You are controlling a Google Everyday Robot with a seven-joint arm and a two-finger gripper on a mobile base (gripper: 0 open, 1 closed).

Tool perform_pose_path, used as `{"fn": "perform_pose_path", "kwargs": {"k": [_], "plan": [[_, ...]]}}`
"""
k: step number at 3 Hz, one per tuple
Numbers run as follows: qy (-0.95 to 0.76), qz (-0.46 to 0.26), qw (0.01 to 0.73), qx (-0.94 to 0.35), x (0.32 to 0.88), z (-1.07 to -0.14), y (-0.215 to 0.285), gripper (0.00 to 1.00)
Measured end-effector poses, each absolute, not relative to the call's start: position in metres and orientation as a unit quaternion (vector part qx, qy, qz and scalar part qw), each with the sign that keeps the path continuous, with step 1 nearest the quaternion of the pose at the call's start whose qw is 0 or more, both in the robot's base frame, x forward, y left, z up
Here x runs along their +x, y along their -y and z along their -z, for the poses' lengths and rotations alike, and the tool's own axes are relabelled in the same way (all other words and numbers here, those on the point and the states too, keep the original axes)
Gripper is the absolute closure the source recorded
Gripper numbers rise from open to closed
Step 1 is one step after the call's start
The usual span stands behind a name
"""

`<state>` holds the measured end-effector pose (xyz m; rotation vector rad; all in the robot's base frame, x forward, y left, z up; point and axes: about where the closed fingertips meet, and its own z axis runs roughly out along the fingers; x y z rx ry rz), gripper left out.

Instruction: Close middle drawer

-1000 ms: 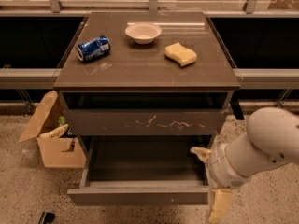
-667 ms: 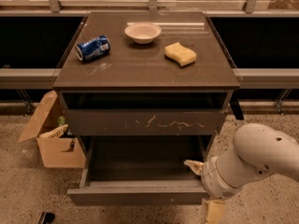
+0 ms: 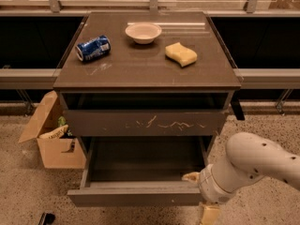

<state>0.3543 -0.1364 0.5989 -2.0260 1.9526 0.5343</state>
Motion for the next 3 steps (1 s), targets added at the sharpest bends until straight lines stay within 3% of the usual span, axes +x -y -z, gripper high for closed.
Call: {"fn": "perform_pose_path", "kwargs": {"k": [3], "plan": [[-0.68, -0.227, 0.102, -0.69, 0.352, -0.453, 0.155, 0.89]]}}
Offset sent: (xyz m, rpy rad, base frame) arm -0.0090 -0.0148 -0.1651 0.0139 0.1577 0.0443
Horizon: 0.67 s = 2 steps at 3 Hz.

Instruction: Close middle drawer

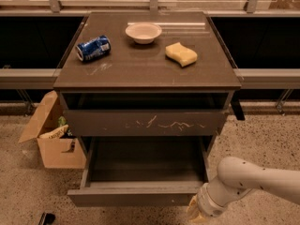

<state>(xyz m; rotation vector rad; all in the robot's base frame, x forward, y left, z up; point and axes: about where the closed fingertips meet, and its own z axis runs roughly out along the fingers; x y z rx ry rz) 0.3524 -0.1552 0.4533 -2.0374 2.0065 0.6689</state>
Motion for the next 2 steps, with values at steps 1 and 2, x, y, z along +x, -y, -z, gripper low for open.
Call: {"fn": "perform_pose_path", "kwargs": {"k": [1, 2], "plan": [[-0.694, -0.216, 0.114, -0.677, 0.367, -0.426, 0.16, 1.0], [-0.706, -0.209, 0.128, -0.664, 0.385, -0.406, 0.162, 0.82]]}}
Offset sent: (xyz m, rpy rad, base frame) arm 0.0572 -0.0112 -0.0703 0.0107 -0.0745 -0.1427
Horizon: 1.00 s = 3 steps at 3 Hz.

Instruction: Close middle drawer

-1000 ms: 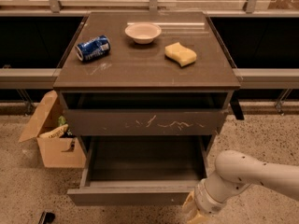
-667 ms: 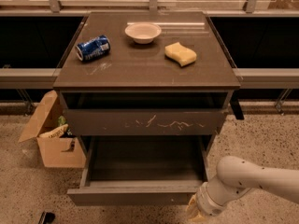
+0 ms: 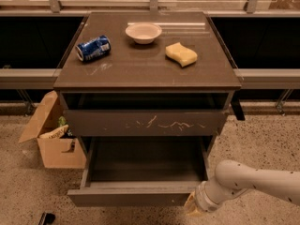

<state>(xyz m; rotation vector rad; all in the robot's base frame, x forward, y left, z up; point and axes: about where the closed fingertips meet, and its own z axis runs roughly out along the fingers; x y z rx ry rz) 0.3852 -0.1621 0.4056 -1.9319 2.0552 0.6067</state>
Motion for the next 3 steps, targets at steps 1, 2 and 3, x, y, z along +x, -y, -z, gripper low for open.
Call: {"fn": "perform_pose_path", "kwargs": {"k": [1, 2, 3], "plan": [[-0.71, -0.204, 0.143, -0.659, 0.4, -0.396, 0.161, 0.58], [-0.712, -0.198, 0.155, -0.656, 0.412, -0.393, 0.16, 0.35], [-0.713, -0.193, 0.167, -0.653, 0.425, -0.392, 0.158, 0.12]]}}
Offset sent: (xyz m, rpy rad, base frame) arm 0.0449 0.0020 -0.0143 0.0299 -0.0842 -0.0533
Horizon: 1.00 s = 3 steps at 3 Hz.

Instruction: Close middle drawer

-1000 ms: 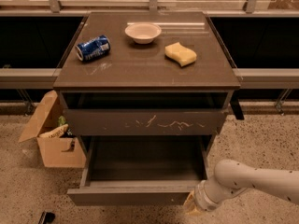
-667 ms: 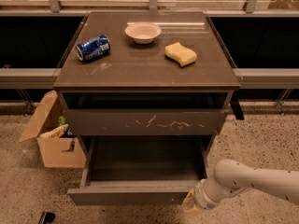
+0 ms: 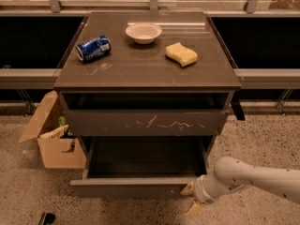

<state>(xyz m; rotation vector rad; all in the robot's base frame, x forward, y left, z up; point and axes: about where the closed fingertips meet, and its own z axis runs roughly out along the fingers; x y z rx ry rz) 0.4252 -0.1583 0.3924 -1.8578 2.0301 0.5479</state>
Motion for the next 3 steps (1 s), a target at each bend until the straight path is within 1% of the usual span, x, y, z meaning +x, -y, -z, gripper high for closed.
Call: {"fn": "perform_pose_path", "kwargs": {"k": [1, 2, 3], "plan": [[-0.714, -0.188, 0.177, -0.651, 0.436, -0.393, 0.159, 0.0], [-0.722, -0.17, 0.179, -0.646, 0.458, -0.379, 0.166, 0.0], [-0.722, -0.171, 0.181, -0.646, 0.479, -0.34, 0.136, 0.0]]}}
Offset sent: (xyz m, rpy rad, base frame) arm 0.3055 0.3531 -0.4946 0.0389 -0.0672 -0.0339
